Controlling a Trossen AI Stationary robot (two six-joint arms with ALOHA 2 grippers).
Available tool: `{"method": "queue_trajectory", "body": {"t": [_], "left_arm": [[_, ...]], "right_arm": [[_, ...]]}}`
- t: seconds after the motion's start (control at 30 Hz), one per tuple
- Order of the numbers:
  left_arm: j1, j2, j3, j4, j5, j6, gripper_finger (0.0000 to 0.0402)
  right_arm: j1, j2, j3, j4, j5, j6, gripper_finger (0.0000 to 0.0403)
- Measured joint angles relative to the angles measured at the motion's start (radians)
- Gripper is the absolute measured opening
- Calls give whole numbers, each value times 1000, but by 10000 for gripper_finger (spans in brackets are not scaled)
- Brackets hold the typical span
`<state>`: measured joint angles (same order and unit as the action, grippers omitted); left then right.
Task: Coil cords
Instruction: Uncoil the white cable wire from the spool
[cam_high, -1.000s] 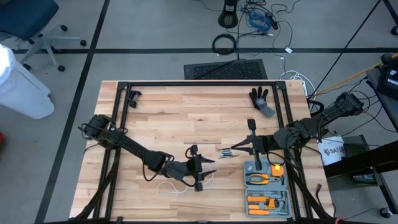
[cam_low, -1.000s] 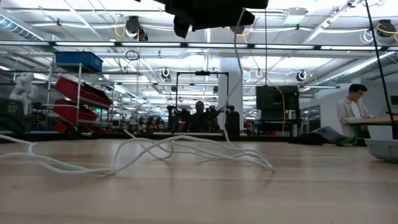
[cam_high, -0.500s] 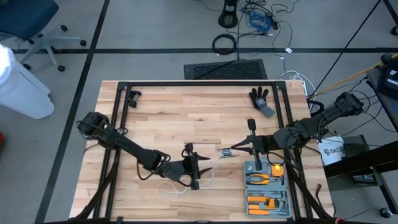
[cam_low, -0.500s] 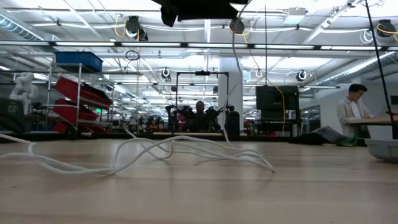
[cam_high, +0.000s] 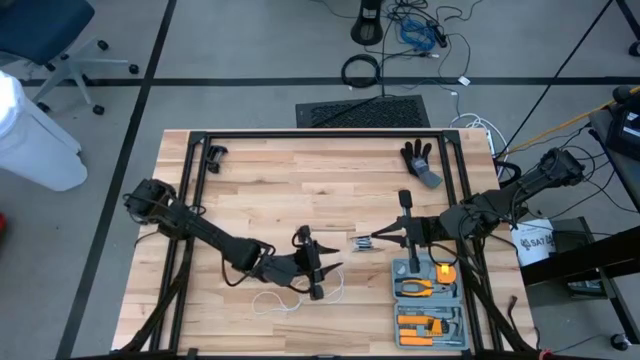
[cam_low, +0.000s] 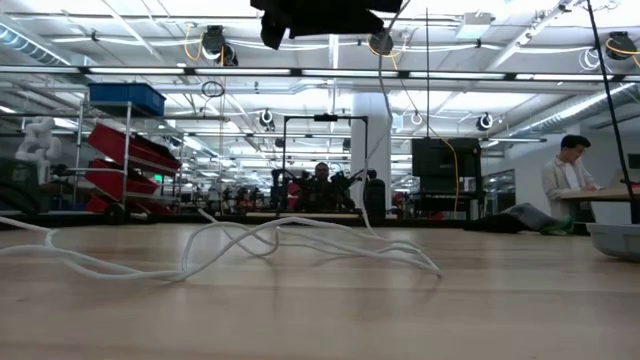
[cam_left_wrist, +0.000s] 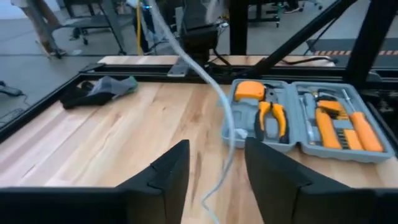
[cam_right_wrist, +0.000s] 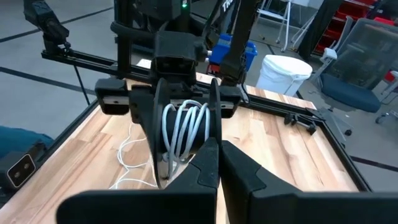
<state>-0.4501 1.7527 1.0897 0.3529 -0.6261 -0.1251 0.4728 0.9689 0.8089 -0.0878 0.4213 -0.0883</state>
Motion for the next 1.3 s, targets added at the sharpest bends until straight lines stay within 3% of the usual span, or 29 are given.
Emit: {"method": "queue_trajectory", "body": {"t": [0.23,0.4,0.63,0.73,1.03,1.3], "left_arm": [[0,0,0,7,23,0,96],[-2,2,0,4,37,-1,89],[0,13,-1,9,-36,0,89],[0,13,-1,3,-49,0,101],[1,21,0,36,-16,0,185],[7,22,0,44,-15,-24,191]], "right_arm": [[0,0,0,0,0,-2,0],[0,0,0,1,0,-2,0],[0,0,0,1,1,0,0],[0,0,0,1,1,-1,0],[0,0,0,1,1,-2,0],[-2,0,1,1,1,-2,0]]}}
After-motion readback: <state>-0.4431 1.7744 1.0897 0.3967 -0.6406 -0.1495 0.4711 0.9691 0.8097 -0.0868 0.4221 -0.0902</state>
